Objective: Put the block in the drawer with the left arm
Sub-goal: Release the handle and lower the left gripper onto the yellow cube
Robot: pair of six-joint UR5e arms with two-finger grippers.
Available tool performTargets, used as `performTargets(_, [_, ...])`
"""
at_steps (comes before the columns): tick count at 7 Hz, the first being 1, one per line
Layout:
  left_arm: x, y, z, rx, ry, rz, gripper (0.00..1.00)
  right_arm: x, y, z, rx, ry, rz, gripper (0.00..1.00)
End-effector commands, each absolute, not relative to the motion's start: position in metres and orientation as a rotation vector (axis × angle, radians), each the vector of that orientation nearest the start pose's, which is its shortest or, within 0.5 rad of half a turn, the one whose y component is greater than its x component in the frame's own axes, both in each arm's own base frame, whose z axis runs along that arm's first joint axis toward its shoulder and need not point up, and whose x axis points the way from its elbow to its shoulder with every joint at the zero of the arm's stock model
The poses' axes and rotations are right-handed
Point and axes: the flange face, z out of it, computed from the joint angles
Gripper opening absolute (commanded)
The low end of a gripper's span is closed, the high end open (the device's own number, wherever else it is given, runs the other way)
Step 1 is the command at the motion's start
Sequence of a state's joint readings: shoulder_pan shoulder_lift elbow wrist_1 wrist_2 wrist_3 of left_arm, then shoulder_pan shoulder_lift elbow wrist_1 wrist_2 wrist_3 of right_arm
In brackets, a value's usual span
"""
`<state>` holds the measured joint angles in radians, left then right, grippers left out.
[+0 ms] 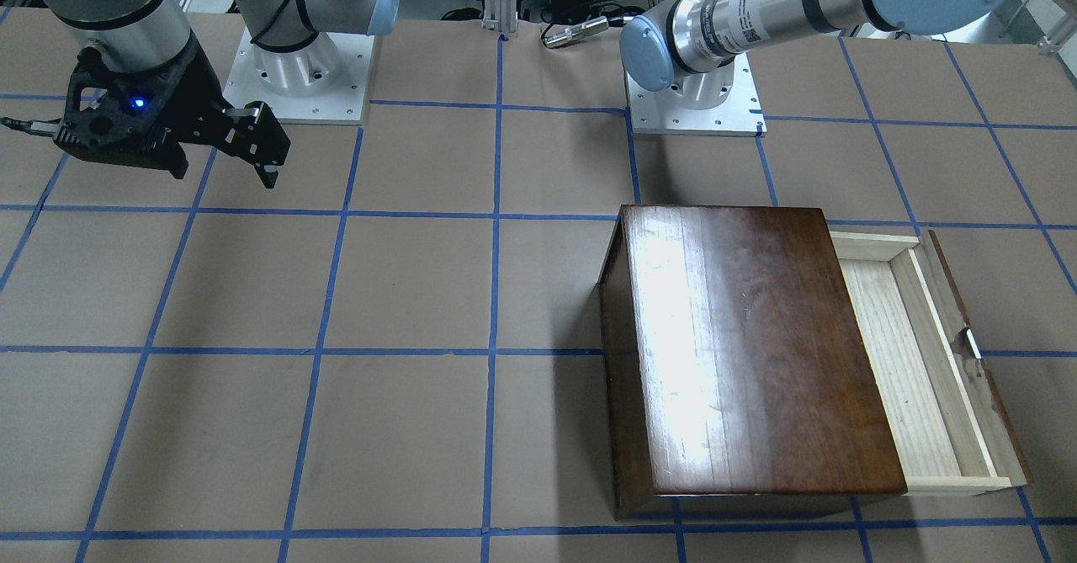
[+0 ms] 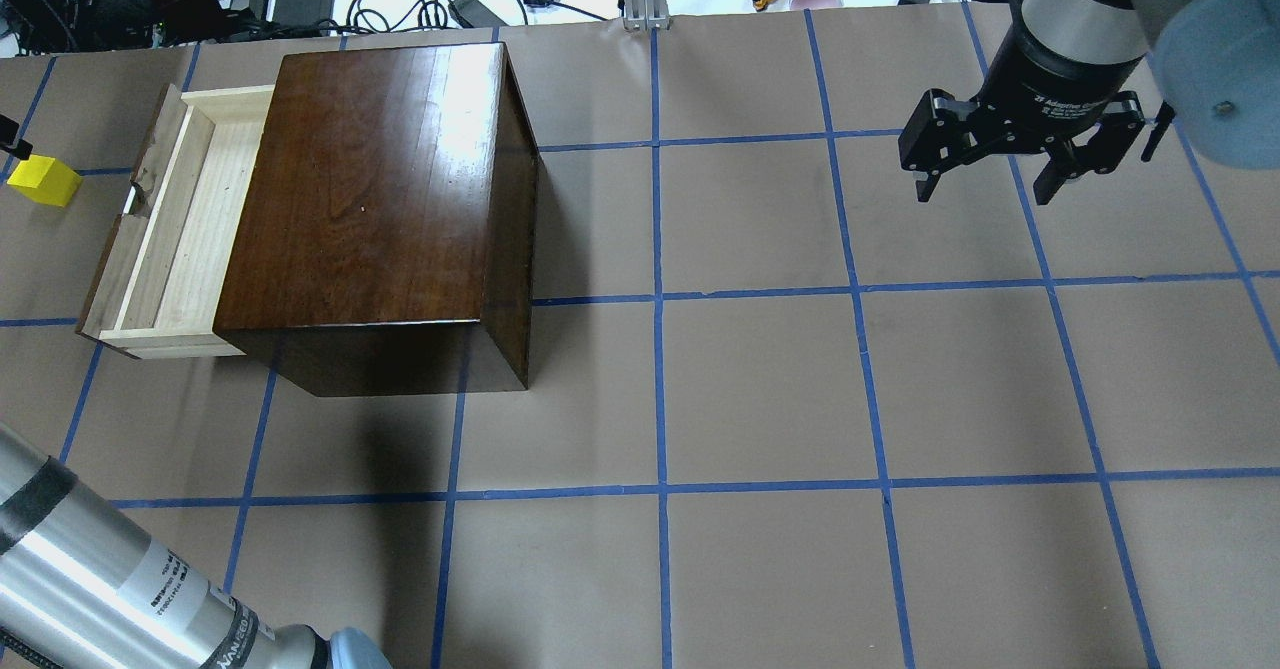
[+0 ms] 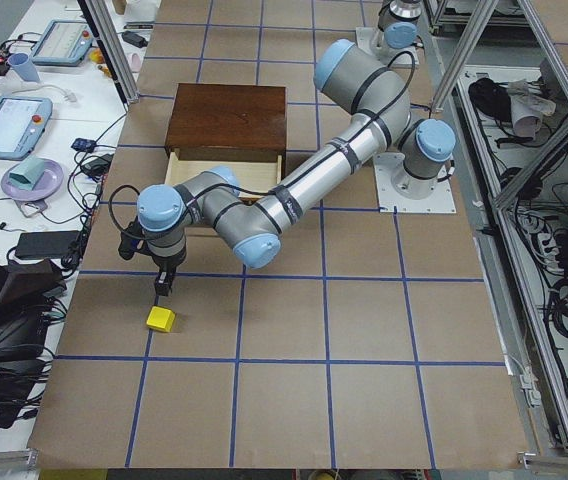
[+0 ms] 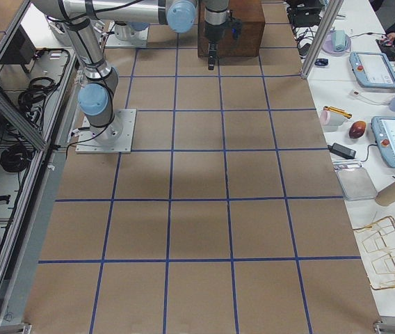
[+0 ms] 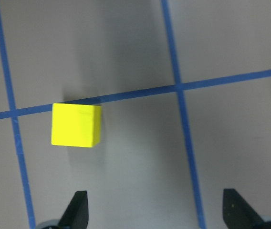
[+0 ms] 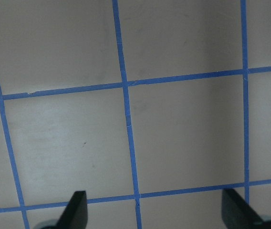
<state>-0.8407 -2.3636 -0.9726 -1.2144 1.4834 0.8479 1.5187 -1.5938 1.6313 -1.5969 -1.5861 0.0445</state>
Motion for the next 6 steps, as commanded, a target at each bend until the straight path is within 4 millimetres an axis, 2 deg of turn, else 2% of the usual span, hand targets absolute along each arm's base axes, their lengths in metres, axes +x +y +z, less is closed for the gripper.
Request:
performTargets(1, [0.454,-0.714,0.267,0.188,3.058,-0.289,1.0,0.107,-0.487,0.472,0.152,3.153,0.017,1.0])
performTargets(4, [0.474,-0.736,0.229,0.278,3.019,-0.316,1.0,0.107,-0.487,0.472,0.152,3.153,0.017,1.0])
performTargets(6, [0.477,-0.74,0.206,0.325,3.022,-0.302,1.0,0.107,-0.487,0.472,0.152,3.153,0.017,1.0])
